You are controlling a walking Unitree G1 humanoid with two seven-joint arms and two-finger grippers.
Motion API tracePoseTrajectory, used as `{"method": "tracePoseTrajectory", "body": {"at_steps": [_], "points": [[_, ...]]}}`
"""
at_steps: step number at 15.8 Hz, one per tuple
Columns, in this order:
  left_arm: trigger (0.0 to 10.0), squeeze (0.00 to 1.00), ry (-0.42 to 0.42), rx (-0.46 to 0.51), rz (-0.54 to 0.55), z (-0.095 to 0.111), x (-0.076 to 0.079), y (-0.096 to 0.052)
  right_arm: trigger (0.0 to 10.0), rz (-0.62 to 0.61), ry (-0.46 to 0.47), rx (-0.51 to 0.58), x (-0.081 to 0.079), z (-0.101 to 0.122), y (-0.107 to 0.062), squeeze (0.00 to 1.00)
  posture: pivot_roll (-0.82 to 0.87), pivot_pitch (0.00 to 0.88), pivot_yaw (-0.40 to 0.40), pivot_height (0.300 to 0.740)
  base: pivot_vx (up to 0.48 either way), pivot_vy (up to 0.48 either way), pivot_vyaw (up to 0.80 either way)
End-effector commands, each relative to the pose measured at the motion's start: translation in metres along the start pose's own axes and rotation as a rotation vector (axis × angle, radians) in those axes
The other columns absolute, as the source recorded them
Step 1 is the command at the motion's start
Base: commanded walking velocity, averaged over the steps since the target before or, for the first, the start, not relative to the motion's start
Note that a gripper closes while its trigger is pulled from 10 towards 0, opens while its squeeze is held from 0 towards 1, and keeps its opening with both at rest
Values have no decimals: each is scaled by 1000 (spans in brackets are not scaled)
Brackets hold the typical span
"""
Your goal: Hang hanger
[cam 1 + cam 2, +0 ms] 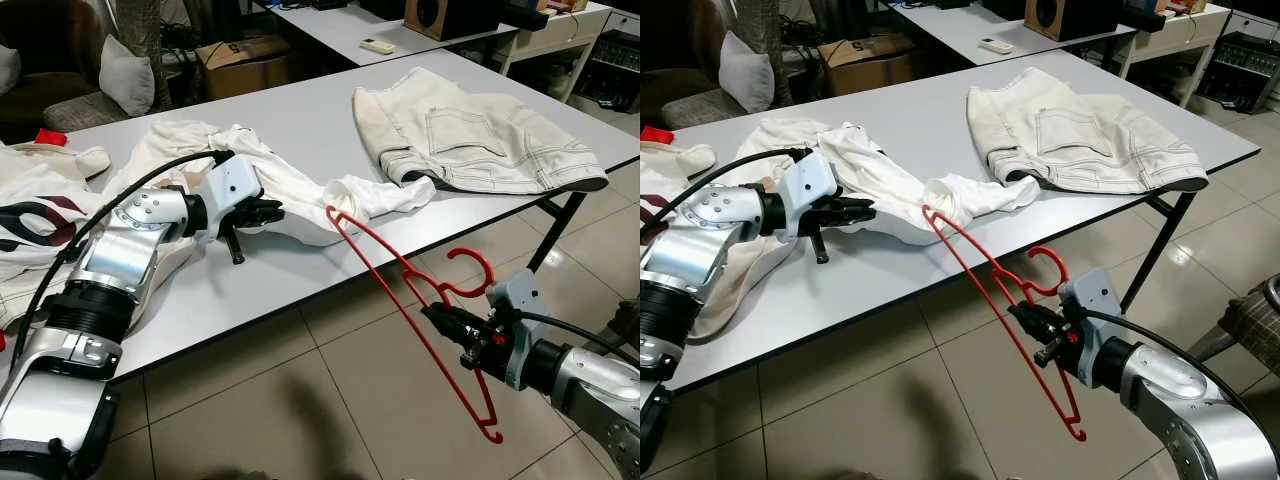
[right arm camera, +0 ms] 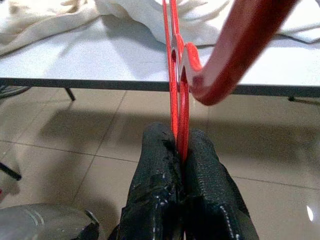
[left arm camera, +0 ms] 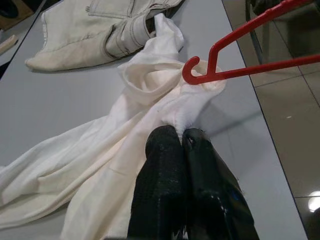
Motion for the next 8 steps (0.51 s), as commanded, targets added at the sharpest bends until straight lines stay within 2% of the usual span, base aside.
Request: {"method": "tracePoseTrajectory", "body": {"at_steps": [1, 2, 3, 5, 6, 7, 8], "points": [[0, 0, 36, -20, 0, -1, -2, -5, 10000, -56, 1, 9, 12, 5, -2, 0, -134, 0, 63, 740, 0, 0, 0], [0, 0, 37, -51, 7, -8, 0, -9, 10000, -103, 16, 1, 22, 5, -4, 0, -132, 0, 58, 740, 0, 0, 0], [0, 0, 23, -71, 37, -14, -2, -12, 10000, -102, 13, 4, 23, 5, -6, 0, -128, 0, 52, 740, 0, 0, 0], [0, 0, 7, -91, 110, -21, -9, -15, 10000, -58, 24, 77, 15, 18, -10, 0, -121, 0, 41, 740, 0, 0, 0], [0, 0, -16, -78, 152, -21, -14, -16, 10000, -28, 63, 138, 10, 27, -13, 0, -120, 0, 40, 740, 0, 0, 0], [0, 0, -25, -68, 160, -21, -13, -16, 10000, -23, 98, 147, 10, 27, -15, 0, -123, 0, 42, 740, 0, 0, 0], [0, 0, -20, -59, 150, -20, -9, -16, 10000, -40, 122, 100, 14, 17, -13, 0, -127, 0, 45, 740, 0, 0, 0]]}}
Point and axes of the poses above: a point about 5 cm out from each wrist's last joint towards the gripper, its own y axis pointing out of the wrist towards the gripper, its own z axis along the axis of the wrist's last joint, x = y × z, the point moved 6 cm from there along y, pointing out of the wrist towards the gripper, and after that the axes turned 5 degrees about y, right-handed, at the moved point
